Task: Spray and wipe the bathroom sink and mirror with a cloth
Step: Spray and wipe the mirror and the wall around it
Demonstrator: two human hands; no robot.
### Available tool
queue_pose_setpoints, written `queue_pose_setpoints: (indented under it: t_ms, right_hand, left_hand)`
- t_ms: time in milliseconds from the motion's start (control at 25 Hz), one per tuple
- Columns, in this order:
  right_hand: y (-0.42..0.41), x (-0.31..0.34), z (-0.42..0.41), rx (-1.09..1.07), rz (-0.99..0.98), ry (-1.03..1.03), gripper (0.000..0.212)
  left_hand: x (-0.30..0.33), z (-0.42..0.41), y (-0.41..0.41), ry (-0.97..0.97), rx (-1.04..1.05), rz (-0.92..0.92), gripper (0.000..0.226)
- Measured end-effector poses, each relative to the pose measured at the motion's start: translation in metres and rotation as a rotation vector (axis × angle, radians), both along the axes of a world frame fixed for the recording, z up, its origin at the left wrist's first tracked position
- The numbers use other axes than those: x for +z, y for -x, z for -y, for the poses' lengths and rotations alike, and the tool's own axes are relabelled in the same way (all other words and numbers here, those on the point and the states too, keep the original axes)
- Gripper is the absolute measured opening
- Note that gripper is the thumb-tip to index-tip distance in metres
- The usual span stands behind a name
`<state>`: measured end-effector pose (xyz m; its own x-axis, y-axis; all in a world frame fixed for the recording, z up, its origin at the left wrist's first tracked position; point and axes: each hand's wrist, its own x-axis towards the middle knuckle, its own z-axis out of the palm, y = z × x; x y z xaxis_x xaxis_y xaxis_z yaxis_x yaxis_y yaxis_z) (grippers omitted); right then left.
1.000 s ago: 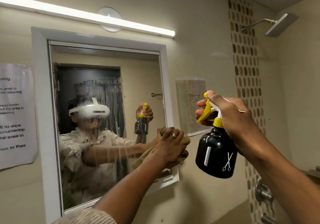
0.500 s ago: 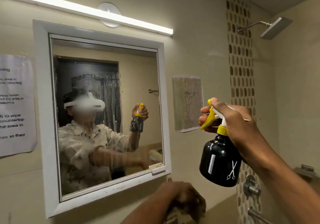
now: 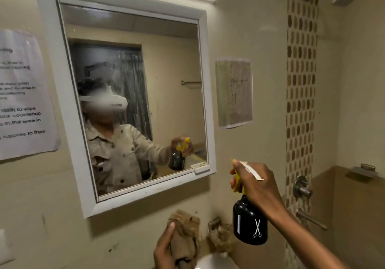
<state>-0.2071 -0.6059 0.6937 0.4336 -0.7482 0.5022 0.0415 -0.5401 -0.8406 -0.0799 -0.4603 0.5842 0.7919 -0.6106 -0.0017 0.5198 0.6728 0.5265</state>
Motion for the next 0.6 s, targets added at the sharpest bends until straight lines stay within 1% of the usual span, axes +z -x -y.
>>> queue_pose_setpoints:
  t_ms: [40, 80, 120, 160, 240, 280, 360, 480, 600]
  right_hand:
    - [-0.004, -0.011, -0.001, -0.014, -0.02, -0.008, 0.044]
    - [-0.007, -0.021, -0.004, -0.017, -0.03, -0.028, 0.043]
    - [-0.01, -0.028, -0.006, -0.015, -0.037, -0.047, 0.043]
    - [-0.014, -0.036, -0.01, -0.013, -0.045, -0.06, 0.043]
    - [-0.021, -0.047, -0.018, -0.005, -0.042, -0.071, 0.043]
    - [-0.024, -0.052, -0.025, -0.006, -0.039, -0.065, 0.043]
    - [-0.031, -0.056, -0.041, 0.0, -0.045, -0.043, 0.043]
    - [-0.039, -0.055, -0.067, 0.04, -0.041, -0.031, 0.042]
    - [-0.046, -0.054, -0.096, 0.1, -0.088, -0.024, 0.04]
  left_hand:
    - [0.0, -0.015, -0.009, 0.055, 0.105, -0.013, 0.021]
    - [-0.001, -0.028, -0.018, 0.079, 0.249, -0.009, 0.028]
    - [-0.002, -0.04, -0.031, 0.042, 0.38, 0.024, 0.035]
    - [-0.002, -0.052, -0.042, -0.033, 0.495, 0.065, 0.034]
    - [0.004, -0.072, -0.05, -0.186, 0.664, 0.168, 0.023]
    - [0.007, -0.079, -0.052, -0.253, 0.732, 0.24, 0.022]
    - [0.021, -0.09, -0.051, -0.334, 0.798, 0.37, 0.025]
    - [0.036, -0.099, -0.057, -0.34, 0.796, 0.563, 0.024]
    - [0.047, -0.106, -0.066, -0.353, 0.839, 0.656, 0.029]
